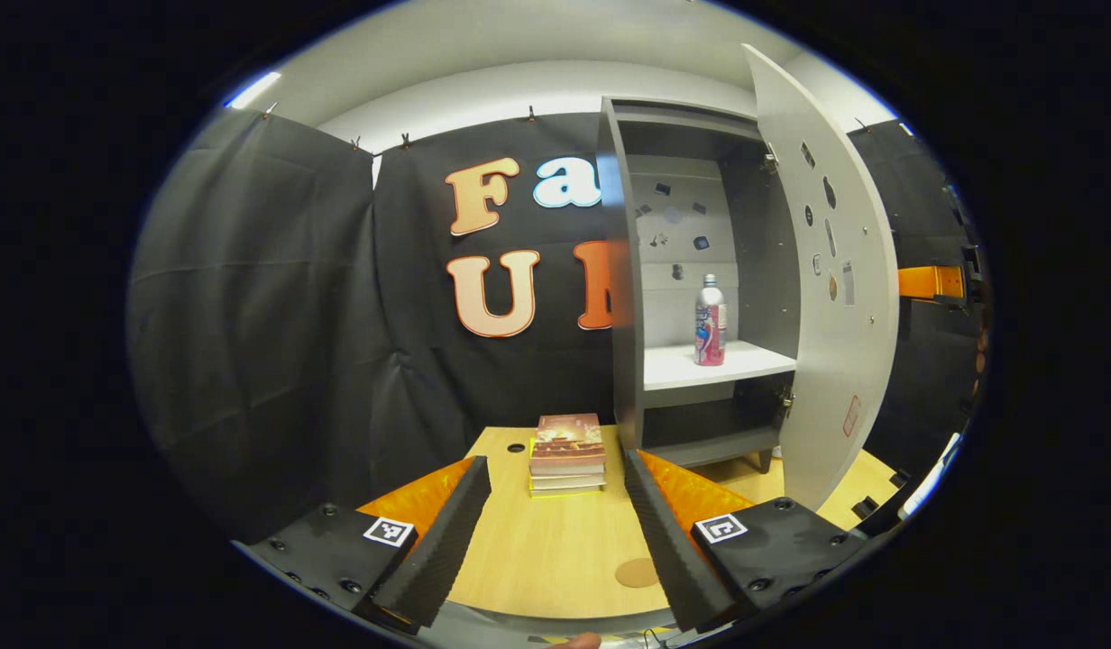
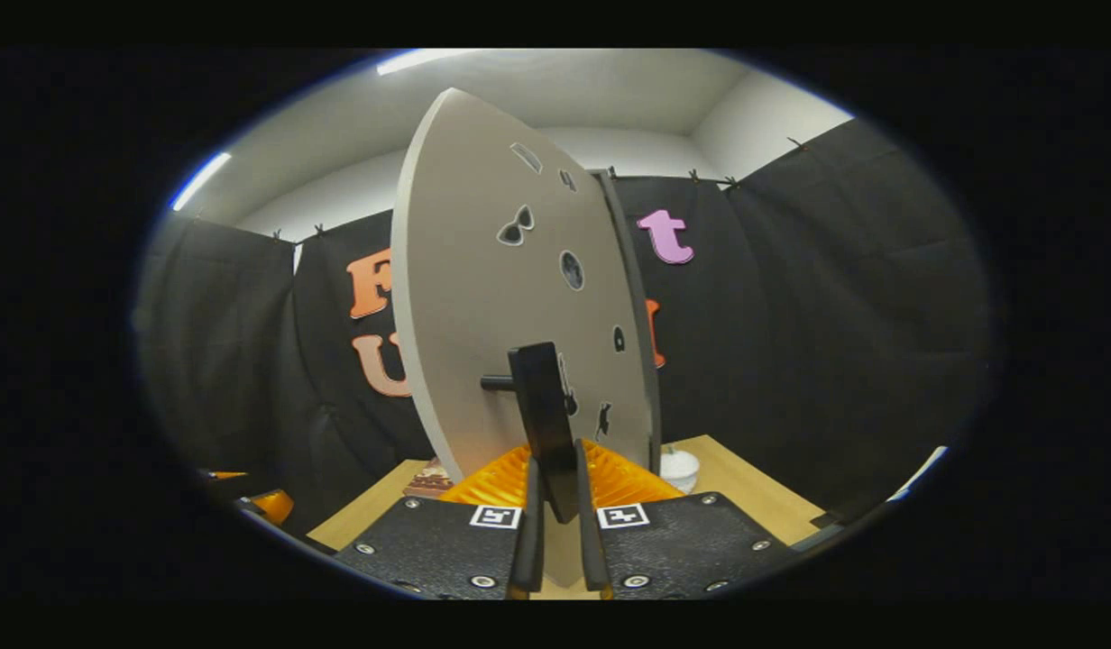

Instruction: Open the cabinet door with the right hand, grasp the bottle in the cabinet with the left hand and place it on the coaster, then close the cabinet door with the right hand.

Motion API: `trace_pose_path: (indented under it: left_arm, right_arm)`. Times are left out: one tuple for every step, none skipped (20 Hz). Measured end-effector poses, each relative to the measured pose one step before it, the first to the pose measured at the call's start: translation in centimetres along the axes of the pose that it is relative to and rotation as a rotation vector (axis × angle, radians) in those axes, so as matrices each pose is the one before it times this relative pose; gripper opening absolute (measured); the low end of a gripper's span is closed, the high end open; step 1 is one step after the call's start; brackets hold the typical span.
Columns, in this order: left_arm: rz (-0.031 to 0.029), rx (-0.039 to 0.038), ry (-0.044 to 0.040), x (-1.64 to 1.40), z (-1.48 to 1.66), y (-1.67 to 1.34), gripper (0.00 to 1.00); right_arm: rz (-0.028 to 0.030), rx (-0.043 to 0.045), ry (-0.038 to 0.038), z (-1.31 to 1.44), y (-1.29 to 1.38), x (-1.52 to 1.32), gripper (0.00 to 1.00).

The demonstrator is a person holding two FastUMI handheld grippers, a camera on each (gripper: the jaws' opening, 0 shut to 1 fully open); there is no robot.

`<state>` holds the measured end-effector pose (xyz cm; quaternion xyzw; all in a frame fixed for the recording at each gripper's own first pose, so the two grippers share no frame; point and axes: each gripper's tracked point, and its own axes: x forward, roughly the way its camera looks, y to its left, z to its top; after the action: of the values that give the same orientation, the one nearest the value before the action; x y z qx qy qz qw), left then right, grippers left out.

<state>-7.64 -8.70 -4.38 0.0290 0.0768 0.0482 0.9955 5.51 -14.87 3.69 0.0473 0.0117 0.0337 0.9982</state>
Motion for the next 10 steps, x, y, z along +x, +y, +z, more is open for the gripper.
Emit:
trace_pose_path:
  left_arm:
    - [-0.00347, 0.00311, -0.00050, -0.129, 0.002, -0.698, 0.99]
    - [-0.00158, 0.00524, 0.00019, -0.071, -0.017, -0.498, 0.96]
    - [-0.00261, 0.00272, 0.00091, -0.142, -0.043, -0.592, 0.97]
    - [-0.00380, -0.00049, 0.00234, 0.050, -0.202, -0.576, 0.97]
    - [-0.00255, -0.00172, 0.00182, -0.091, 0.066, -0.572, 0.98]
    - [-0.00383, -0.00193, 0.00115, 0.006, 0.019, -0.504, 0.97]
    - [-0.00420, 0.00058, -0.00081, 0.018, 0.076, -0.622, 0.96]
    - [-0.00318, 0.00277, 0.00006, 0.007, 0.059, -0.531, 0.96]
    - [-0.00474, 0.00091, -0.00311, 0.038, 0.150, -0.526, 0.96]
    - [-0.00481, -0.00132, -0.00339, 0.006, 0.098, -0.433, 0.96]
  right_arm:
    - [-0.00630, 0.00380, 0.00055, 0.151, -1.030, -0.270, 0.17]
    - [-0.00352, 0.01153, 0.00394, 0.090, -0.819, -0.244, 0.16]
    - [-0.00912, 0.01325, -0.00040, 0.061, -0.857, -0.047, 0.13]
    - [-0.00637, 0.00229, -0.00025, 0.112, -0.758, -0.205, 0.11]
    - [-0.00174, -0.00659, 0.00090, 0.057, -0.674, -0.352, 0.09]
    - [0.00288, -0.01499, 0.00000, 0.033, -0.649, -0.063, 0.18]
    - [0.00461, -0.01187, 0.00419, 0.035, -0.720, -0.002, 0.08]
    - [0.00555, -0.00497, 0.00060, 0.055, -0.514, -0.203, 0.13]
    - [0.00657, 0.00242, 0.00390, 0.137, -0.878, -0.096, 0.10]
    - [0.00853, 0.00817, 0.01109, -0.196, -0.720, -0.187, 0.13]
